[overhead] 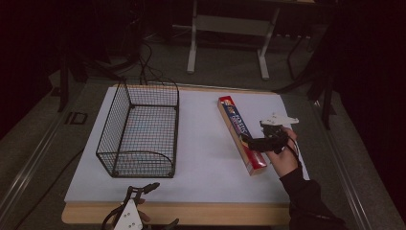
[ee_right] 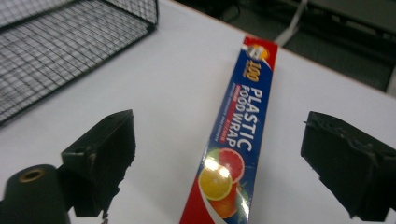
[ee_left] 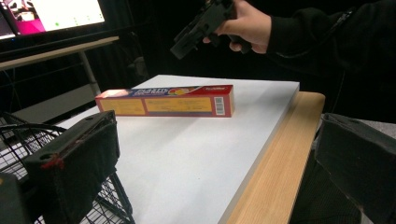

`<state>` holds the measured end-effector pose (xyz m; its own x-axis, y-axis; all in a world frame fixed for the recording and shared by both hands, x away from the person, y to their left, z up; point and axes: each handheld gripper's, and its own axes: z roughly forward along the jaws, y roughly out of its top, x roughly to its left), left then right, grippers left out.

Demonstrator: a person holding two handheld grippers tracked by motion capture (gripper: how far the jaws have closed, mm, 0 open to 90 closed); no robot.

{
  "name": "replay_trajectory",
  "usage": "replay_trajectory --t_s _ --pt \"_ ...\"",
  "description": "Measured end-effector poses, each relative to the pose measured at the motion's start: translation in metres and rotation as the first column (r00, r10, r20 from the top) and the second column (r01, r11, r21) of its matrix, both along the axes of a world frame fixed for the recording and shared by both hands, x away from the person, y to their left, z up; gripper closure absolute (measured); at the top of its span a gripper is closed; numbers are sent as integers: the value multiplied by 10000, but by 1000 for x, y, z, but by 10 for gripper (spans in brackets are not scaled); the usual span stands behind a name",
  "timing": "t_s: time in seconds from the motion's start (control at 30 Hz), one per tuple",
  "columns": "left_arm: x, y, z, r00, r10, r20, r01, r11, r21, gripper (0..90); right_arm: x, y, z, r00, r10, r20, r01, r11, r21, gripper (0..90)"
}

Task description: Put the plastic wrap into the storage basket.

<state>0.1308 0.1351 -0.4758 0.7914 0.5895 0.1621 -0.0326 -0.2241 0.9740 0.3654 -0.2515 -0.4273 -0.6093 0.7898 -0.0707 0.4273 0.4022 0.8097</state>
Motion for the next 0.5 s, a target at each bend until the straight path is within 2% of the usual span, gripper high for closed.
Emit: replay_trajectory --t_s 0.07,0.17,0.37,0.5 --pt "0 0 0 10000 -4 -1 4 10000 -21 4 6 1 -2 9996 -42 -266 46 9999 131 97" --pt "0 0 0 10000 -19 -3 19 10000 -38 4 15 3 -4 9985 -189 -518 194 9998 83 97" --pt "0 0 0 10000 -37 -10 37 10000 -33 4 31 10 -10 9946 -430 -946 408 9989 -243 97" --pt "0 0 0 10000 -56 -38 56 10000 -10 4 42 13 -15 9903 -581 -1262 552 9981 -258 97"
